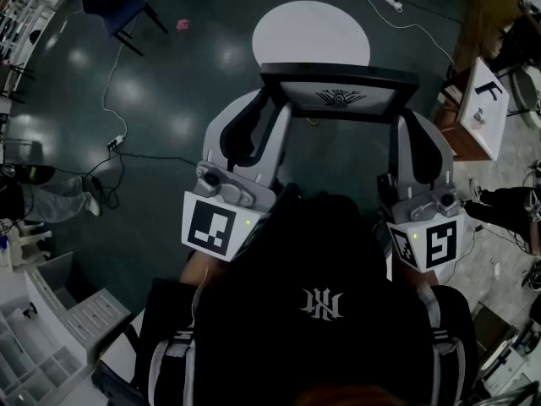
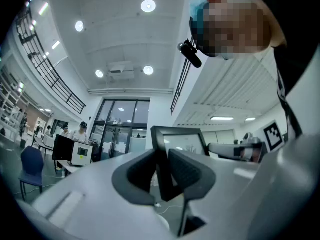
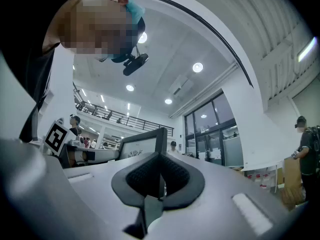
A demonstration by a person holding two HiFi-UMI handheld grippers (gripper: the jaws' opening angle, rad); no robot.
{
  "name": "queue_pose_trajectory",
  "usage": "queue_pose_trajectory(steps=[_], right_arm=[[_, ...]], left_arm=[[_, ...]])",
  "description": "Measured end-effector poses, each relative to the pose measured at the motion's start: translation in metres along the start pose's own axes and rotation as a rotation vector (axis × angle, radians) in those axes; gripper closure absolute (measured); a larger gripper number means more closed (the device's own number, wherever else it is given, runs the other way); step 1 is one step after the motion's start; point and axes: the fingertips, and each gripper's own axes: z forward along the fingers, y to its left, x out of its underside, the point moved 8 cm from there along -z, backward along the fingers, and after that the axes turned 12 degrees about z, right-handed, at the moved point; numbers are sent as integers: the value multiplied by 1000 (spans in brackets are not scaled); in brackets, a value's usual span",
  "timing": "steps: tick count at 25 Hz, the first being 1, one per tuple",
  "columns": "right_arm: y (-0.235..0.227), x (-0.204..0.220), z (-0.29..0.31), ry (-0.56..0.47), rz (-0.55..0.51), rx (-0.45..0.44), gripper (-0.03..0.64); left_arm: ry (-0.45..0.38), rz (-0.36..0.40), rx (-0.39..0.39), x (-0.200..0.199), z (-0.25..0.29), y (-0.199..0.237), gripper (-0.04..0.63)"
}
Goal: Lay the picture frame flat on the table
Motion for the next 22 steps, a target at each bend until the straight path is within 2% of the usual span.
queue_pose_trajectory(steps=[8, 14, 22], right_arm=[[-7, -4, 0, 11, 5, -34, 609], [-31, -5, -30, 16, -19, -44, 609], [-40, -9, -44, -5, -10, -53, 609]], left_arm=[[42, 6, -25, -4, 0, -7, 525], [40, 25, -43, -6, 7, -45, 525], [58, 31, -36, -8, 8, -64, 525]])
